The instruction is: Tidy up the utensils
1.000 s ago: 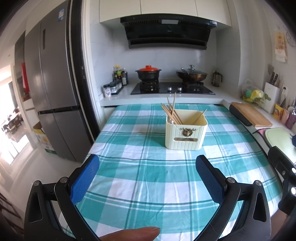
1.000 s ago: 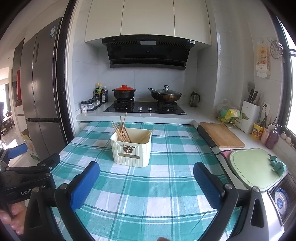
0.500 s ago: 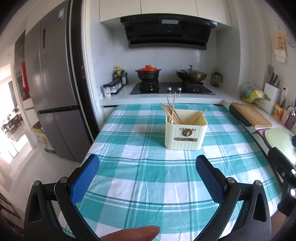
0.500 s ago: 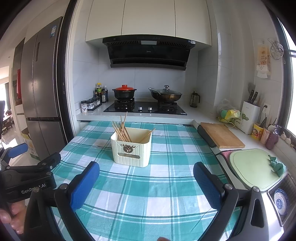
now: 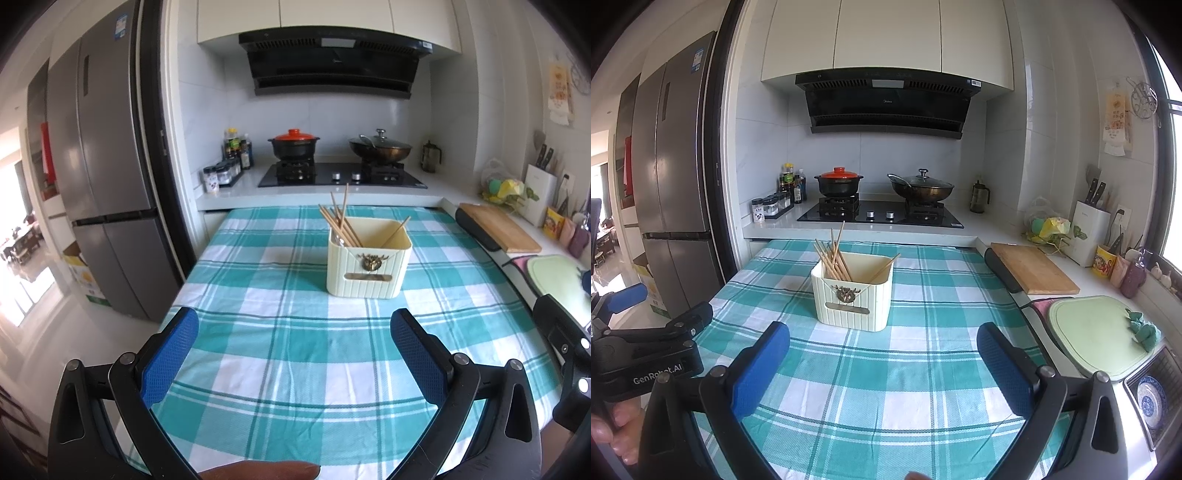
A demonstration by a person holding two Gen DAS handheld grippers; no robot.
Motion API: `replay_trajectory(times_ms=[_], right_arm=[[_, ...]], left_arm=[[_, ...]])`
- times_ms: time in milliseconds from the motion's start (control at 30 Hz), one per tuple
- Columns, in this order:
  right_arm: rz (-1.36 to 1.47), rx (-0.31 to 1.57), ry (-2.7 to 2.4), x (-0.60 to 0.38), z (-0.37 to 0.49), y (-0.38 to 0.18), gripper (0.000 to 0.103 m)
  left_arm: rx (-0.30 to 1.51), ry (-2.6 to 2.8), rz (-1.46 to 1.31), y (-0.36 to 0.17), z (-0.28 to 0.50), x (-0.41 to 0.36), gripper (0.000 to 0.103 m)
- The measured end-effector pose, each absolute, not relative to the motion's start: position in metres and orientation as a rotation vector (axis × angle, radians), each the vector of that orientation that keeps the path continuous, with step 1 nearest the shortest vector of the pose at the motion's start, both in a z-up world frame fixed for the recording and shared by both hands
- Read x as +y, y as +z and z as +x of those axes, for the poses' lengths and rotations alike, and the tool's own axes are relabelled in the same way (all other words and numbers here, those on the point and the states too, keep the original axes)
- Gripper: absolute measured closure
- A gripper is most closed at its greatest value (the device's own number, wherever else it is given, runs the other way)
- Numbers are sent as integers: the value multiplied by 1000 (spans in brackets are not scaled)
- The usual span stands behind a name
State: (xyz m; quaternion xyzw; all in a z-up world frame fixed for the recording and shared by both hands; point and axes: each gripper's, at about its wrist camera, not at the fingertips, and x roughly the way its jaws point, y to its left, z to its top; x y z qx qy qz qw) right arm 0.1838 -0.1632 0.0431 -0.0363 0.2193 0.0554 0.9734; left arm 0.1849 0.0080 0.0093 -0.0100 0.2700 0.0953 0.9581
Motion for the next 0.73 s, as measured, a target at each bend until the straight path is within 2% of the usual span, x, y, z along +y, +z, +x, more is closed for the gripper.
replay_trajectory(times_ms=[733], right_arm=[[-78,445,116,-167,184,43,0]], left_arm=[[525,166,15,12,181,0,0]])
